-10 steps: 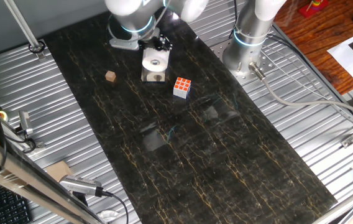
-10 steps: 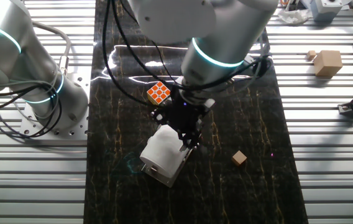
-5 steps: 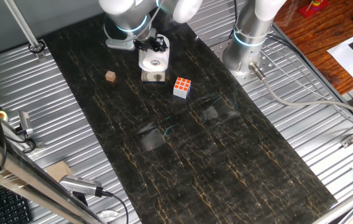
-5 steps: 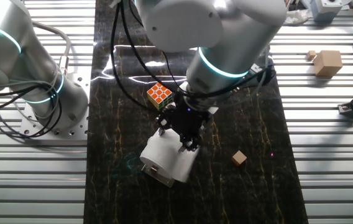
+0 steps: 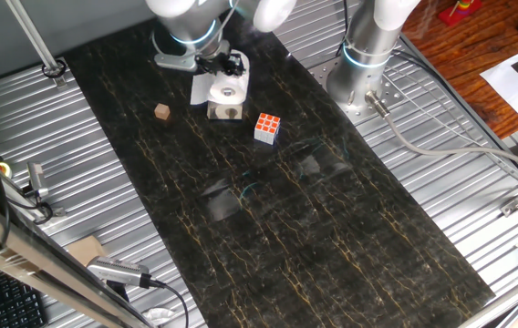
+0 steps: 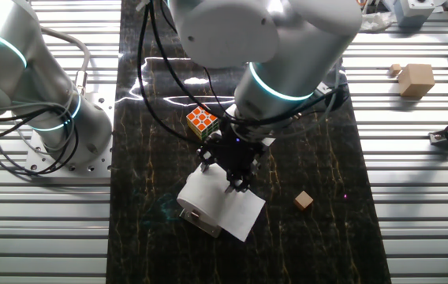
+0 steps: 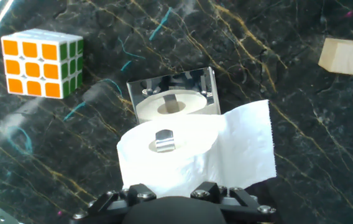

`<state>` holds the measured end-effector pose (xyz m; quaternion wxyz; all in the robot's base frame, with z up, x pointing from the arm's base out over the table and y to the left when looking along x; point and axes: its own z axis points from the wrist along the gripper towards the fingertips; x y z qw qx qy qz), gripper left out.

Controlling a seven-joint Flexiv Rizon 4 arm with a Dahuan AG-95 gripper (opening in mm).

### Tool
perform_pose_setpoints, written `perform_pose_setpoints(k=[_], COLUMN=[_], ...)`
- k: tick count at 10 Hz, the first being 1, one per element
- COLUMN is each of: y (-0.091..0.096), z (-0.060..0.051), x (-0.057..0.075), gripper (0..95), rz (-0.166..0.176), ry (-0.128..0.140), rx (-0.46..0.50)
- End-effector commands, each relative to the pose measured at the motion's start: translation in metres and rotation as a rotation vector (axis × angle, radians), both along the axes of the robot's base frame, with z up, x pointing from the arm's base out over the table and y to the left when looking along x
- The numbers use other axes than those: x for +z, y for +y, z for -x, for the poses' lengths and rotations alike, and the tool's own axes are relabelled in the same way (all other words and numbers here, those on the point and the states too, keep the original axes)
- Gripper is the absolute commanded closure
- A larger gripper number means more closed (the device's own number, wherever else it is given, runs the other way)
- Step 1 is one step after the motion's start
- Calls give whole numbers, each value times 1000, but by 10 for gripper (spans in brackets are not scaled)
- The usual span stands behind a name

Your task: Take the roll of paper down from the shelf

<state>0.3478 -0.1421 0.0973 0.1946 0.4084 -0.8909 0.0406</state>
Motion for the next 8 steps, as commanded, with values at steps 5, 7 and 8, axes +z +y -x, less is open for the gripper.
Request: perform_pose_setpoints(k=[5, 7, 8], y=[3, 4, 6], z=[2, 2, 1], x=[5, 7, 7], gripper=[950, 950, 950], rz=[3, -2, -15], ry=[-1, -7, -13], rx=[-29, -42, -54])
